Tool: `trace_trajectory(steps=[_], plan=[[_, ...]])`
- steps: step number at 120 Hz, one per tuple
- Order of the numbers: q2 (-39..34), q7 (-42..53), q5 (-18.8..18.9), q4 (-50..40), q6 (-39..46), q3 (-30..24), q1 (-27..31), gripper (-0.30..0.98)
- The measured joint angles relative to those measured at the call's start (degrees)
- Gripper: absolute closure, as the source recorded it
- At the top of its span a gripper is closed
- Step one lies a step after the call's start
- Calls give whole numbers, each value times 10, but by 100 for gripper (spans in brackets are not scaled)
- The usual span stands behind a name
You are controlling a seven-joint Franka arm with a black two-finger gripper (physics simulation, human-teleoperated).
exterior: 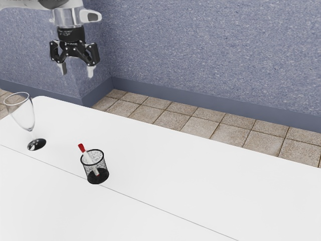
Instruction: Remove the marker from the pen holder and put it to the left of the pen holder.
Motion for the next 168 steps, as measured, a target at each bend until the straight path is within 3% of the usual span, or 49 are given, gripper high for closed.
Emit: trace_trajectory(steps=[22, 36, 54, 65, 92, 105, 122, 168], plan=[[10, -1, -4, 3, 77, -2, -1, 0], [39, -66, -10, -11, 118, -12, -6, 0], [60, -180, -85, -125, 207, -15, 12, 0], [53, -241, -146, -209, 270, 11, 23, 0], [-32, -357, -272, -374, 374, 83, -4, 0], [-70, -401, -307, -440, 395, 103, -12, 0], [-67, -453, -317, -455, 386, 124, -16, 0], [-20, -526, -280, -452, 372, 145, -8, 0]])
